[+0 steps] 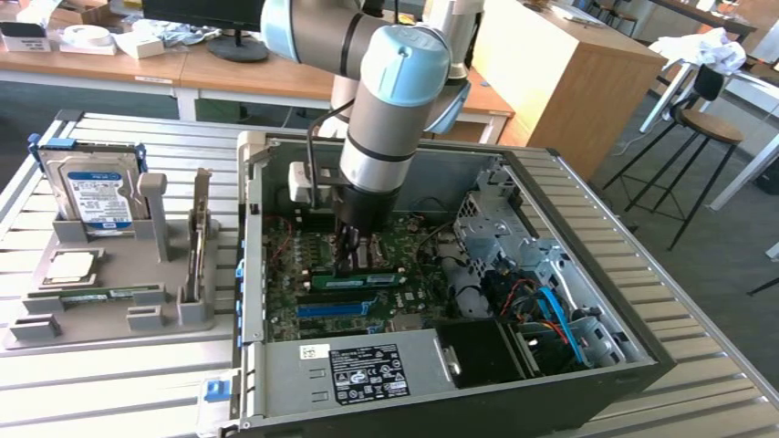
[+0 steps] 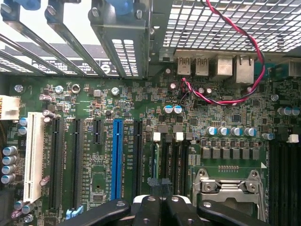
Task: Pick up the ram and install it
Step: 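Press down the ram until it locks into place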
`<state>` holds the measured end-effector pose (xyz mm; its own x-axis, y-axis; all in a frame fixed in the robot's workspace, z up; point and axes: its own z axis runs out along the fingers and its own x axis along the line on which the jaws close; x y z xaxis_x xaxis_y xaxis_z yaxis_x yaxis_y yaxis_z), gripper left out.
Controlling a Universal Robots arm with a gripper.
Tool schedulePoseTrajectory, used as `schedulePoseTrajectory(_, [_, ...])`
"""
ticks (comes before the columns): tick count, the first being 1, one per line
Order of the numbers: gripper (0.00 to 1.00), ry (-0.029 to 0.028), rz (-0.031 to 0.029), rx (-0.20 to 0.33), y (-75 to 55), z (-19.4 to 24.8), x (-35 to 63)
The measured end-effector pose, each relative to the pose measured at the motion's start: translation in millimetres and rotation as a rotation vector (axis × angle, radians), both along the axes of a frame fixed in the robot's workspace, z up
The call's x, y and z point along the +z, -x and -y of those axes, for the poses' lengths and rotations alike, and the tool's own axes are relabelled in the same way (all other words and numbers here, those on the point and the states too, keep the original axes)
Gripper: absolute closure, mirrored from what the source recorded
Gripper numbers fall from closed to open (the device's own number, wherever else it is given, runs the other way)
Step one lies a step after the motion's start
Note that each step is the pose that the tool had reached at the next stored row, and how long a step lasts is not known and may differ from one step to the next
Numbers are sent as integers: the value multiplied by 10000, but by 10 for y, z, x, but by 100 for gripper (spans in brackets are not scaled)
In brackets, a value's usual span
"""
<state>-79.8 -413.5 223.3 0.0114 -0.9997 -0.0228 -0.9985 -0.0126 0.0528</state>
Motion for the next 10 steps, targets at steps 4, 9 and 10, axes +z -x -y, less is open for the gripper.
schedulePoseTrajectory(4, [90, -1, 1, 0, 0, 0, -1])
schedulePoseTrajectory(9, [90, 1, -1, 0, 0, 1, -10])
schedulePoseTrajectory(10, [90, 2, -1, 0, 0, 1, -10])
